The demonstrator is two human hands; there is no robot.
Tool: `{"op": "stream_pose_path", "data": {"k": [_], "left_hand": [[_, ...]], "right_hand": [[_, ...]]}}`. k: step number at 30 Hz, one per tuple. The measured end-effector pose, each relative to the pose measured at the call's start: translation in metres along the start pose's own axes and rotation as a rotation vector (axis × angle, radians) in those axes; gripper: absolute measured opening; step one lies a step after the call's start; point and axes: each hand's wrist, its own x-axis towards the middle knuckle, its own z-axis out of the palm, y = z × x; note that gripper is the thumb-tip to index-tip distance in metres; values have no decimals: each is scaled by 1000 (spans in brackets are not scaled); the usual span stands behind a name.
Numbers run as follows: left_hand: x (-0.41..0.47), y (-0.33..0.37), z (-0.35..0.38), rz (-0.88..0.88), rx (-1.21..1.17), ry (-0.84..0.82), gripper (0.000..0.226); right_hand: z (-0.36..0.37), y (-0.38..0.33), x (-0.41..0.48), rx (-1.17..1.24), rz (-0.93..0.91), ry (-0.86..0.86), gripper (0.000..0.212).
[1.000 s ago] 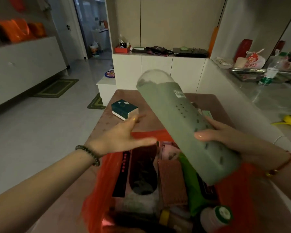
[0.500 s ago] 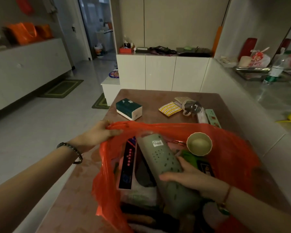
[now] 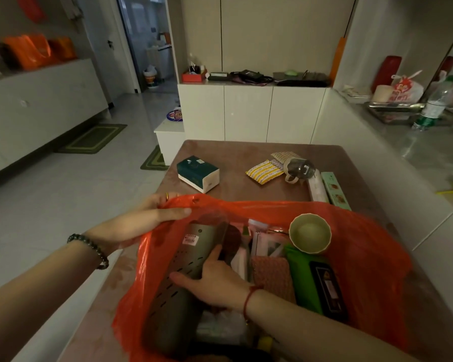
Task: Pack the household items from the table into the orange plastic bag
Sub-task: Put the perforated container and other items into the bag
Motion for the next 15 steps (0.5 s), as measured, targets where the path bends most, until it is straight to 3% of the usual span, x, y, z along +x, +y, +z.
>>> {"op": "stream_pose_path", "data": {"k": [3, 5, 8, 10, 15], "left_hand": [[6, -4, 2, -68, 15, -76, 78], [12, -3, -2, -111, 64, -73, 84], [28, 1, -21, -129, 163, 21, 77], [45, 6, -33, -133, 142, 121, 61], [109, 22, -43, -95, 101, 227, 32]], "right_hand": [[0, -6, 1, -98, -38, 19, 121], [-21, -8, 1, -160, -71, -94, 100], [-85, -12, -5, -156, -131, -243, 55], [-137, -15, -9, 6, -120, -254, 40], [-259, 3, 12, 95, -80, 123, 37]]}}
